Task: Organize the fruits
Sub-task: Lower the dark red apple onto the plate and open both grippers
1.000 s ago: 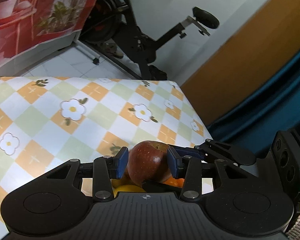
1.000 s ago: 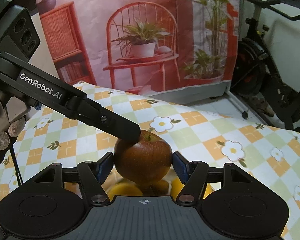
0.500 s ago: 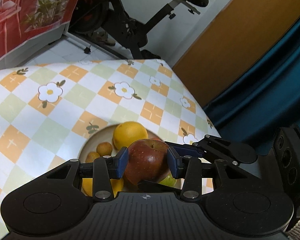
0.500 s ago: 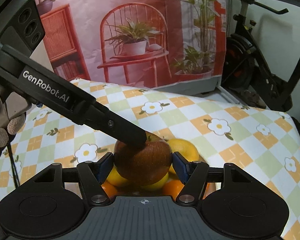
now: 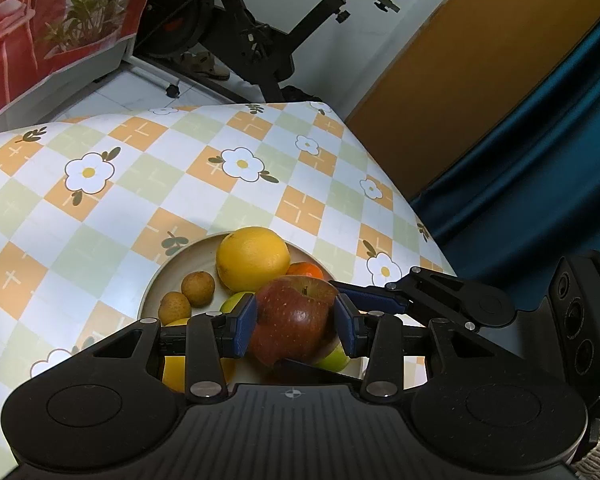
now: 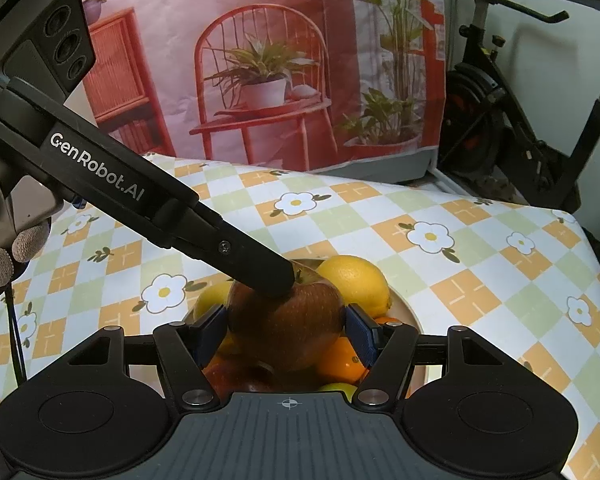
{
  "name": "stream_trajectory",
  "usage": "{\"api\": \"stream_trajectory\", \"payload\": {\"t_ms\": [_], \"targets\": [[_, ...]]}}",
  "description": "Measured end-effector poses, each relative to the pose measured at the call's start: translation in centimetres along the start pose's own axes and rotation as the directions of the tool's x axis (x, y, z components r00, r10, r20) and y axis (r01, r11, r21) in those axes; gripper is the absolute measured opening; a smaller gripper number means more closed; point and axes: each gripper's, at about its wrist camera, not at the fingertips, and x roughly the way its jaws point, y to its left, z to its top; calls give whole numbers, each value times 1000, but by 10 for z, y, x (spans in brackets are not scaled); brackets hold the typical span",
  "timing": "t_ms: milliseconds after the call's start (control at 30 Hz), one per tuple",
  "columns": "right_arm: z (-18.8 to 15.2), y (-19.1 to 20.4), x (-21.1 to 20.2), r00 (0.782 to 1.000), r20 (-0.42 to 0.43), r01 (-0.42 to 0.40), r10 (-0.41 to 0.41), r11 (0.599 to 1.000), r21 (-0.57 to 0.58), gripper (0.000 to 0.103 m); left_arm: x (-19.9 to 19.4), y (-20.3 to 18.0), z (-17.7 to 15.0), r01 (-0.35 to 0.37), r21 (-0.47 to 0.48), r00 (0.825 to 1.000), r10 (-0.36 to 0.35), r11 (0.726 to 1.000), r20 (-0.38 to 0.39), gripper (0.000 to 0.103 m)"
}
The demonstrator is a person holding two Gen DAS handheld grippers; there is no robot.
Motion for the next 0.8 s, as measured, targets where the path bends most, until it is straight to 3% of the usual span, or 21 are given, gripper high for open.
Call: {"api": "stream_trajectory", "payload": {"t_ms": [800], "targets": [[-7,1,-3,1000,-12,-1,1,999,36,62,0,-6,-5,-9,19,1000,9,1000,-15,46]]}}
